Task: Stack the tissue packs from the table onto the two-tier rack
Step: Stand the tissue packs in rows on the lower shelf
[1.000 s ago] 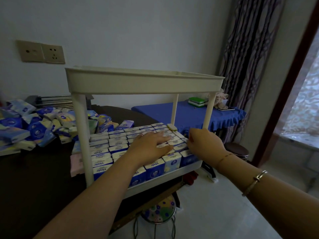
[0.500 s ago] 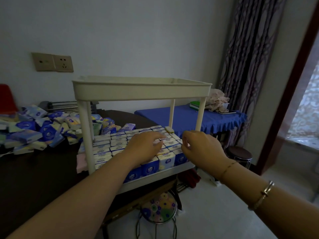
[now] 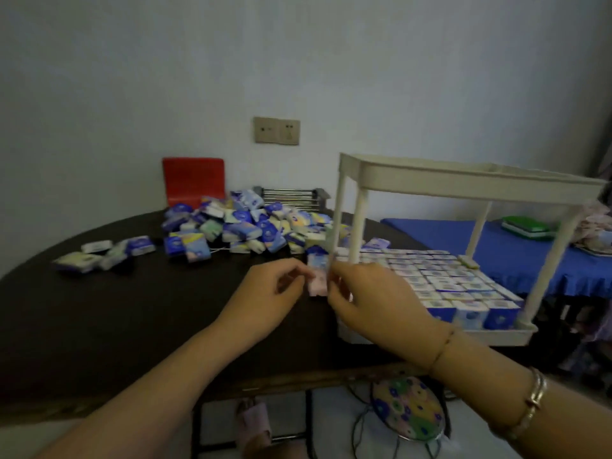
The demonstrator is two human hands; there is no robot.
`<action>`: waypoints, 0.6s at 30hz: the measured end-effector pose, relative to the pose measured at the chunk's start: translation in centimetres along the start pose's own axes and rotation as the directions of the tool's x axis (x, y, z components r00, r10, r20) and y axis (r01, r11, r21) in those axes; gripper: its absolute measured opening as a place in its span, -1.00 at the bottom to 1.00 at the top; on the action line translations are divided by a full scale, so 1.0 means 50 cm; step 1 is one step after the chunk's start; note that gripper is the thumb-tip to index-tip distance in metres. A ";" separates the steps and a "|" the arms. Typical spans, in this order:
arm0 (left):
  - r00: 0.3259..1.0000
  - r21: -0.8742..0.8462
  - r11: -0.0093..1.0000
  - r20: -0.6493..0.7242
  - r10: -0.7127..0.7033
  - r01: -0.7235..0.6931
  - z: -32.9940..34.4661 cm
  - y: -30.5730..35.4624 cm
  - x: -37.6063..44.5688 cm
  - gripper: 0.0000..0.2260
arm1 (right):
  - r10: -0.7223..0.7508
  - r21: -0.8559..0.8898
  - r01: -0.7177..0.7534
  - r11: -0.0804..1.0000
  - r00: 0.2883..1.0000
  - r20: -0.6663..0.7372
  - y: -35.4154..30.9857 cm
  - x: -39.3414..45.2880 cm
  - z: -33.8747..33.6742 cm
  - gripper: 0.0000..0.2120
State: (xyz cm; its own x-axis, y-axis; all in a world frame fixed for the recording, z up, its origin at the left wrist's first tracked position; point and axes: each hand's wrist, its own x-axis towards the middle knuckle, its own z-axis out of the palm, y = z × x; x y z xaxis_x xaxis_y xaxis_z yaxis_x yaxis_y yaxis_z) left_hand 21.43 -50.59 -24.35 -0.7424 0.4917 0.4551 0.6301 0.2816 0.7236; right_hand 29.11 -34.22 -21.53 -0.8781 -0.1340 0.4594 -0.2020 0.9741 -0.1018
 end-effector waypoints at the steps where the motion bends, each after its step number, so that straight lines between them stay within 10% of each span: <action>1: 0.998 0.029 0.998 -0.029 -0.052 0.053 -0.029 -0.028 -0.012 -0.81 | -0.023 0.022 0.022 1.000 0.999 0.026 -0.025 0.021 0.022 -0.84; 9: 0.912 0.178 0.905 -0.219 -0.346 0.386 -0.193 -0.249 -0.041 -0.73 | -0.085 0.108 0.069 0.992 0.985 0.151 -0.118 0.206 0.245 -0.87; 18: 0.832 0.216 0.808 -0.234 -0.503 0.549 -0.184 -0.432 0.135 -0.52 | 0.173 0.076 -0.170 0.983 0.984 -0.036 -0.065 0.418 0.463 -0.48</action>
State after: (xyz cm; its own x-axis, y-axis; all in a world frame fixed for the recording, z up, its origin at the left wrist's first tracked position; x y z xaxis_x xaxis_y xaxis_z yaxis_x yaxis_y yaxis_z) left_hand 0.69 -60.92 -32.15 -0.9879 0.0747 0.1361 0.1505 0.6751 0.7222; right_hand 1.38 -44.39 -32.03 -0.8836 0.0429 0.4662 -0.0823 0.9660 -0.2449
